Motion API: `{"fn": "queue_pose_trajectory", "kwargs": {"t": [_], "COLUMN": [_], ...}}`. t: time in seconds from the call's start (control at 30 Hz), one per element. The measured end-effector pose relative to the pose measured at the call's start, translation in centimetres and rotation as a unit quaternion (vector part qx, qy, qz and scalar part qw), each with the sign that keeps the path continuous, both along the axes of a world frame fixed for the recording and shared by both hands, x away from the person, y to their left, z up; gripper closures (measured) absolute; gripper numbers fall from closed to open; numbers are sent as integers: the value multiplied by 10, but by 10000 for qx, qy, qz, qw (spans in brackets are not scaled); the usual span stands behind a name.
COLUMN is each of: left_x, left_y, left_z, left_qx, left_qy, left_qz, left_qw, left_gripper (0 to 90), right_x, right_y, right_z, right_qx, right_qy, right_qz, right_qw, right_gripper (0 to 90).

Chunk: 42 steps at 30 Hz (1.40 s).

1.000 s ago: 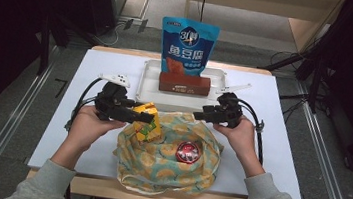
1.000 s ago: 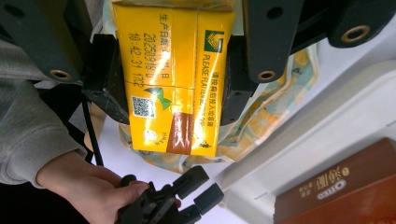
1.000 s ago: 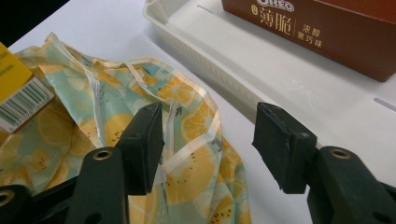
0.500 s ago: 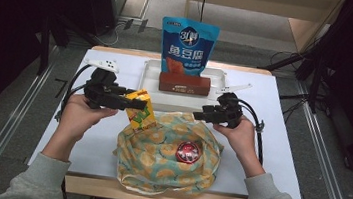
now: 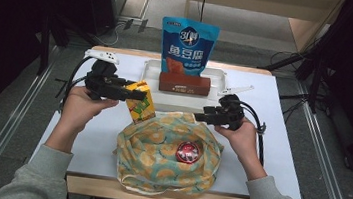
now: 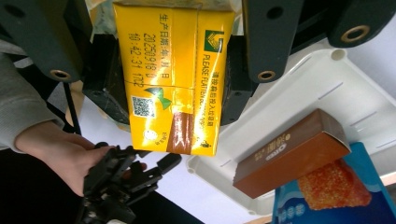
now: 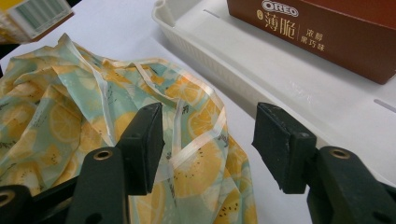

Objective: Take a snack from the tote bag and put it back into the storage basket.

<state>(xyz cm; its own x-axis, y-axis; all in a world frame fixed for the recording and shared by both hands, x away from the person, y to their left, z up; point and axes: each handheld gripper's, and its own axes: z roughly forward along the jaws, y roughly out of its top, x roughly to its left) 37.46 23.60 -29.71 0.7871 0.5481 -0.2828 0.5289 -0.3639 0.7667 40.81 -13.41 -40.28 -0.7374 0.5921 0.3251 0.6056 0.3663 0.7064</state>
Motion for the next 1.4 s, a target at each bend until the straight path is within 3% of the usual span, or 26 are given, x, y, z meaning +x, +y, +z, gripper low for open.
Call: {"fn": "queue_pose_trajectory", "kwargs": {"t": [0.3, 0.6, 0.77, 0.87, 1.4], "left_x": [11, 28, 39, 47, 80], "left_y": [2, 3, 5, 8, -3], "left_z": [-2, -5, -6, -5, -15], "left_qx": [76, 151, 200, 128, 309], "left_qy": [-80, -22, -174, -131, 22], "left_qz": [108, 197, 241, 262, 324], "left_qw": [9999, 9997, 9994, 9995, 9990], "left_gripper": [515, 515, 515, 515, 515], "right_x": [-4, -5, -6, -6, -4], "right_y": [-4, -4, 0, 0, 1], "right_z": [0, -1, -3, -3, -3], "right_qx": [14, 16, 33, 49, 94], "right_qy": [-16, 14, 26, 26, 24], "right_qz": [-30, -16, 17, 24, 33], "right_qw": [10000, 10000, 10000, 10000, 9999], "right_gripper": [443, 443, 442, 441, 442]}}
